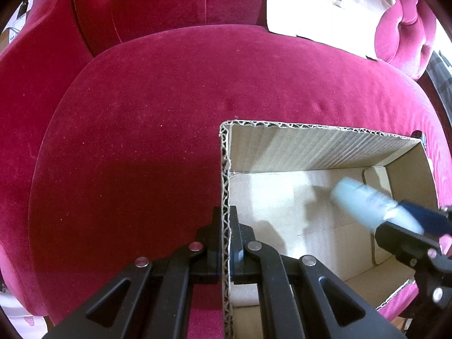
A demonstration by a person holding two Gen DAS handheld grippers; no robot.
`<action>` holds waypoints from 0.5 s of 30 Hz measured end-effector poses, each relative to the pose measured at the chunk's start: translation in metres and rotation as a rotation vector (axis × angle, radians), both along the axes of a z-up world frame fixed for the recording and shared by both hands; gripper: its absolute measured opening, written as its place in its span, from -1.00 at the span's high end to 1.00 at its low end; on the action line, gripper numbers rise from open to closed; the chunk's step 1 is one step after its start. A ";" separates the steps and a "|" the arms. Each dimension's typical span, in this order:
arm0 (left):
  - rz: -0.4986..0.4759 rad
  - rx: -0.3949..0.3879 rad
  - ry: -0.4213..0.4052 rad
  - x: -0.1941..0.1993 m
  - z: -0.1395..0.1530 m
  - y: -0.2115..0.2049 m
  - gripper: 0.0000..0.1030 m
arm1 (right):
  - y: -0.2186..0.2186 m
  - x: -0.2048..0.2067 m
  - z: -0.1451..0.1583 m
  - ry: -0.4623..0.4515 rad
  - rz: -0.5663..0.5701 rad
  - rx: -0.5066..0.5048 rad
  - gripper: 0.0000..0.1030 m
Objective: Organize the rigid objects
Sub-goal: 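Drop the OSM bottle into the box with right tool while left tool holds box, then move the right tool to the large white charger and grasp it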
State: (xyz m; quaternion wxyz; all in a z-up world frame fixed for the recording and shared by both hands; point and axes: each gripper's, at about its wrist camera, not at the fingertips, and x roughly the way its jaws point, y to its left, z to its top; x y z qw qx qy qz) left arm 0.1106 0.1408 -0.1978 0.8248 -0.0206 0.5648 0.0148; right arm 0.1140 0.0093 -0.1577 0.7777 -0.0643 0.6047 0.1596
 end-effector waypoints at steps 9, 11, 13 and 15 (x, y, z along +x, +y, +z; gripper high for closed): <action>0.002 0.001 0.000 0.000 0.000 0.000 0.94 | -0.006 -0.002 0.015 -0.079 -0.036 -0.071 -0.99; 0.001 0.000 0.000 0.000 0.000 0.000 0.94 | -0.009 -0.003 0.018 -0.094 -0.051 -0.080 -0.99; 0.003 -0.002 0.001 0.000 0.001 0.001 0.94 | -0.012 -0.006 0.022 -0.095 -0.058 -0.074 -0.99; 0.004 -0.002 0.000 0.001 0.001 0.001 0.95 | -0.014 -0.006 0.025 -0.094 -0.064 -0.069 -0.99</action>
